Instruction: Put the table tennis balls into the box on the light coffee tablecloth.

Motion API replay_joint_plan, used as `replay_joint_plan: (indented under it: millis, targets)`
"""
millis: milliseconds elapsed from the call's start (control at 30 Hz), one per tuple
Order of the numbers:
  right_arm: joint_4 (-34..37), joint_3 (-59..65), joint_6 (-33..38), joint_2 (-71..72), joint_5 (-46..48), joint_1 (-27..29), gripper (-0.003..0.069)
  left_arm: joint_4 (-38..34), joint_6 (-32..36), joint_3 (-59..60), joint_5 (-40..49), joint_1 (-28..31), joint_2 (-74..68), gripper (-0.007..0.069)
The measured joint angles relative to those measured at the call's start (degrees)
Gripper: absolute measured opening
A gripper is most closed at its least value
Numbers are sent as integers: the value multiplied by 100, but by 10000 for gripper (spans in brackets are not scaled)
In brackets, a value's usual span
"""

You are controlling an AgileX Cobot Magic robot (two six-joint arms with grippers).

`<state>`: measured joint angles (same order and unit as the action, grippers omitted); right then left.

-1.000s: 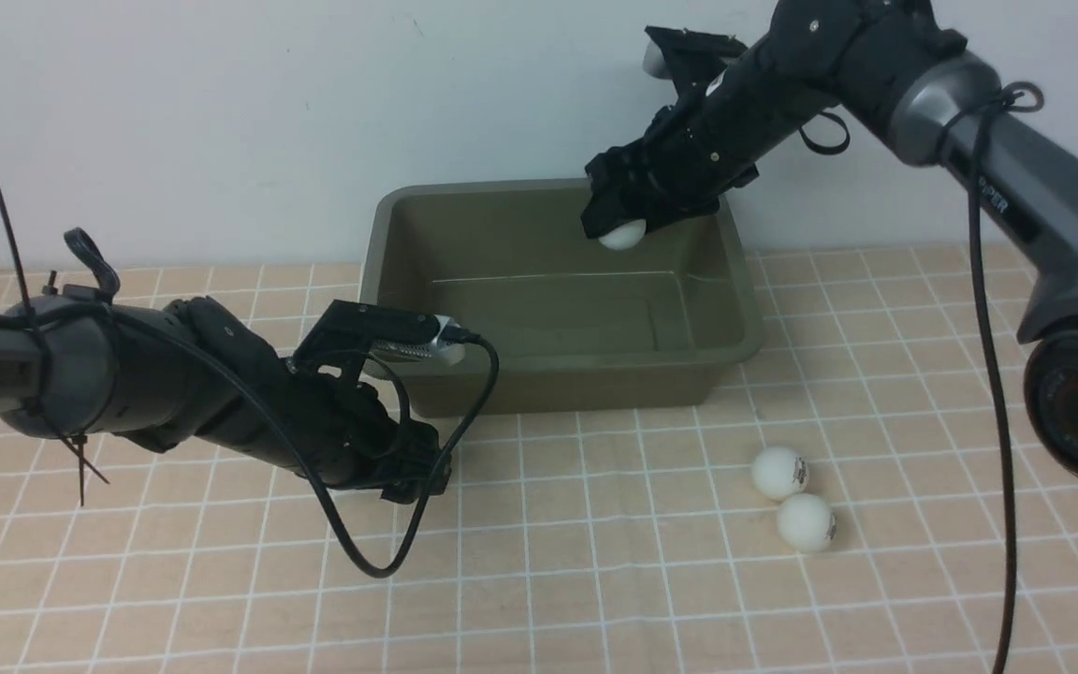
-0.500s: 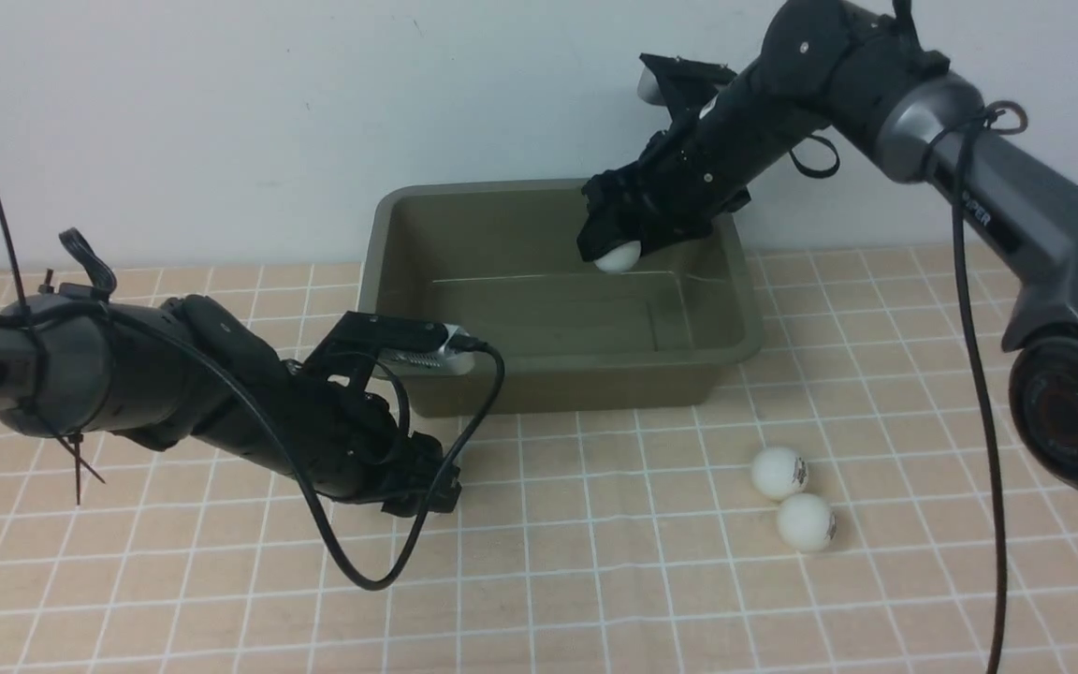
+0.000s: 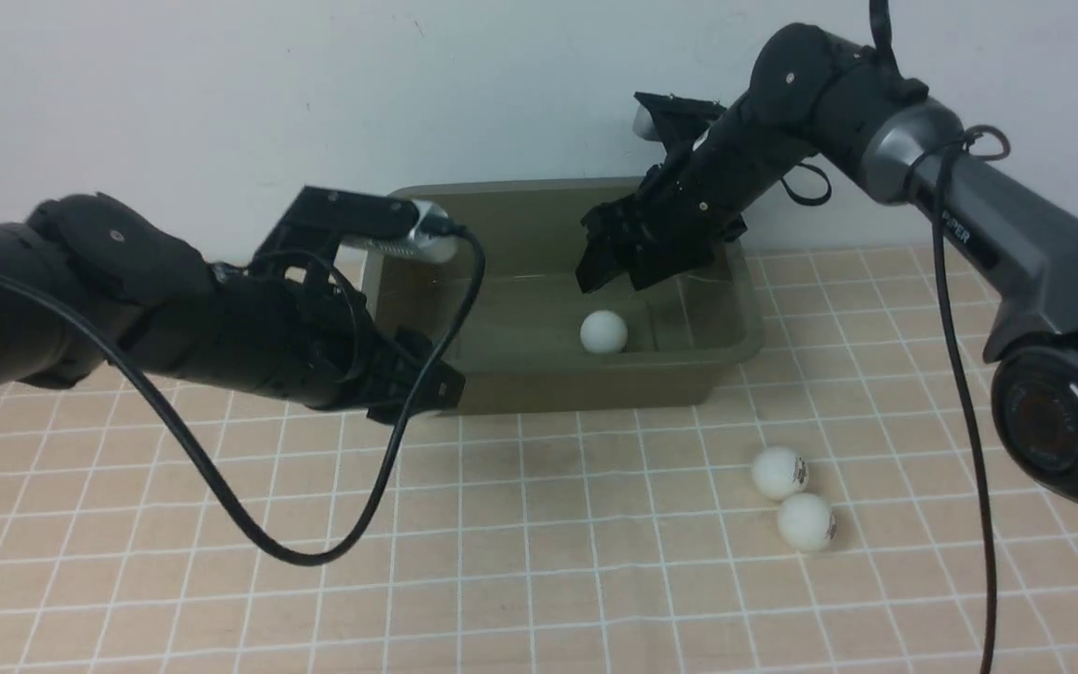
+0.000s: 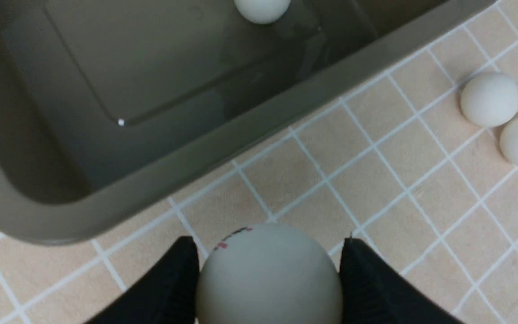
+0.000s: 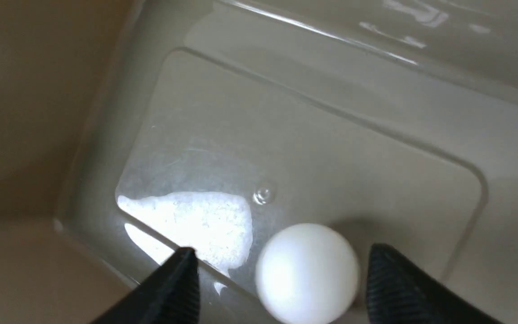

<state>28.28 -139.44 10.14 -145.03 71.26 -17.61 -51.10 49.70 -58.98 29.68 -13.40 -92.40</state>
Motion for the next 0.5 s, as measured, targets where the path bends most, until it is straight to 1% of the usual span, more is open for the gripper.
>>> replay_joint_plan:
  millis: [133,267,400,500]
  targets:
    - [0,0,-4,0,0,0,527,5,0,-234,-43,0,-17,319]
    - [0,0,-4,137,16,58,538,0,0,-568,-353,0,-193,319]
    - [25,0,-105,569,47,317,538,5,0,-1007,-543,0,-551,319]
    - [14,0,-244,1186,47,712,539,5,0,-1440,-579,0,-1010,319]
